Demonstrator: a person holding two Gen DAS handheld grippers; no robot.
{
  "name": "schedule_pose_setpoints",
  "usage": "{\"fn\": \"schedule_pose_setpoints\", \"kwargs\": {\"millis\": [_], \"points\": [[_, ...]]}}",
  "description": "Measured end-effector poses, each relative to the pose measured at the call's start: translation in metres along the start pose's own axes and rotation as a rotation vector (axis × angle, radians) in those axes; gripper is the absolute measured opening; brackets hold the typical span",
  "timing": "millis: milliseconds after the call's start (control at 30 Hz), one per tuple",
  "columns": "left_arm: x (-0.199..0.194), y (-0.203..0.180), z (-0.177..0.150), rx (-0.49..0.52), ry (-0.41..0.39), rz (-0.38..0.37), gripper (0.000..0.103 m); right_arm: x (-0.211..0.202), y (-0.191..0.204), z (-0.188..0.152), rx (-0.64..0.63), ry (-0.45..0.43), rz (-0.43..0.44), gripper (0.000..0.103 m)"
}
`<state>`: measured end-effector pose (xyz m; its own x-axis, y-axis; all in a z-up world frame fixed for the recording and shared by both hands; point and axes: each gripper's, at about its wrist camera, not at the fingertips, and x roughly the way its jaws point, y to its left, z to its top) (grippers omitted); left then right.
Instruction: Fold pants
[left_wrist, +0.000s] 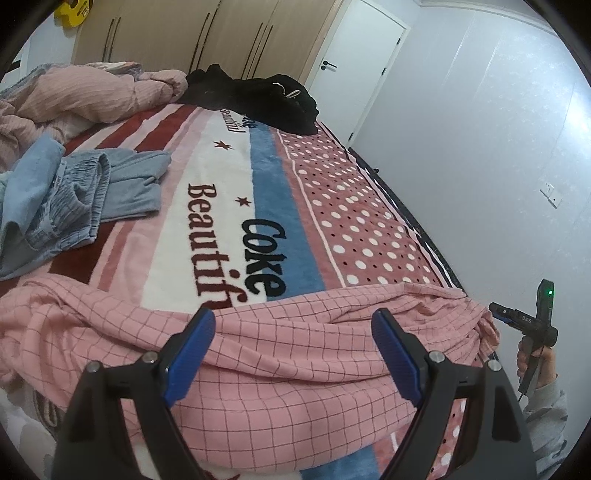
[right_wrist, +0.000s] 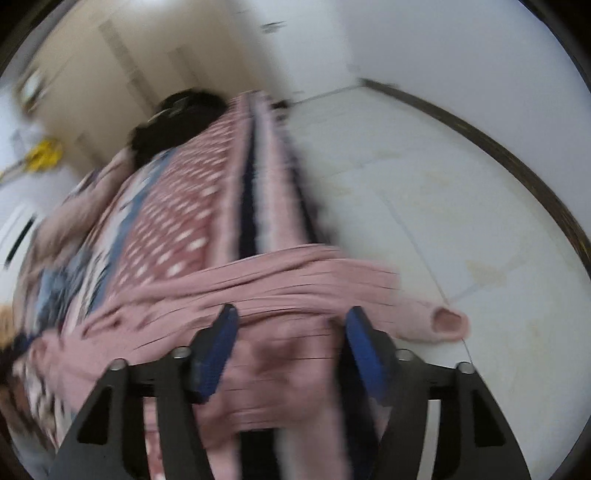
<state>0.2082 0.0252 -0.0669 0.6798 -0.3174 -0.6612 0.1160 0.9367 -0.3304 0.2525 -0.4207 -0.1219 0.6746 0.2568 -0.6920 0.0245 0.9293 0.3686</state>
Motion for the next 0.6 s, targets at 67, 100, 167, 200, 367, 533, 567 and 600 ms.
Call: {"fn": "schedule_pose_setpoints", "kwargs": {"millis": [67,100,167,200,367,533,567,600], "points": [[-0.002,0.001,0.0,0.002,0.0,0.009,0.084,0.011,0.02,-0.004,-0.066,0.052,0.015,0.081],[-0.003,0.002,0.0,0.0,0.0,0.011,0.084,0.021,0.03,-0.007,-0.113,0.089,-0.011,0.082],[-0.005,0.004,0.0,-0.006,-0.002,0.011,0.084,0.034,0.041,-0.016,-0.198,0.135,-0.107,0.071],[-0.006,0.005,0.0,-0.008,-0.004,0.011,0.084,0.035,0.045,-0.022,-0.224,0.142,-0.159,0.057],[-0.008,0.004,0.0,-0.005,-0.005,0.008,0.084,0.002,0.042,-0.041,-0.205,0.091,-0.174,0.009],[-0.008,0.004,0.0,-0.006,-0.003,0.005,0.084,-0.055,0.04,-0.054,-0.17,0.038,-0.121,0.008],[-0.007,0.004,-0.001,-0.008,-0.003,0.005,0.084,-0.067,0.037,-0.048,-0.154,0.03,-0.09,0.008],[-0.007,0.004,0.0,-0.008,-0.003,0.003,0.084,-0.075,0.036,-0.043,-0.145,0.022,-0.071,0.008]]}}
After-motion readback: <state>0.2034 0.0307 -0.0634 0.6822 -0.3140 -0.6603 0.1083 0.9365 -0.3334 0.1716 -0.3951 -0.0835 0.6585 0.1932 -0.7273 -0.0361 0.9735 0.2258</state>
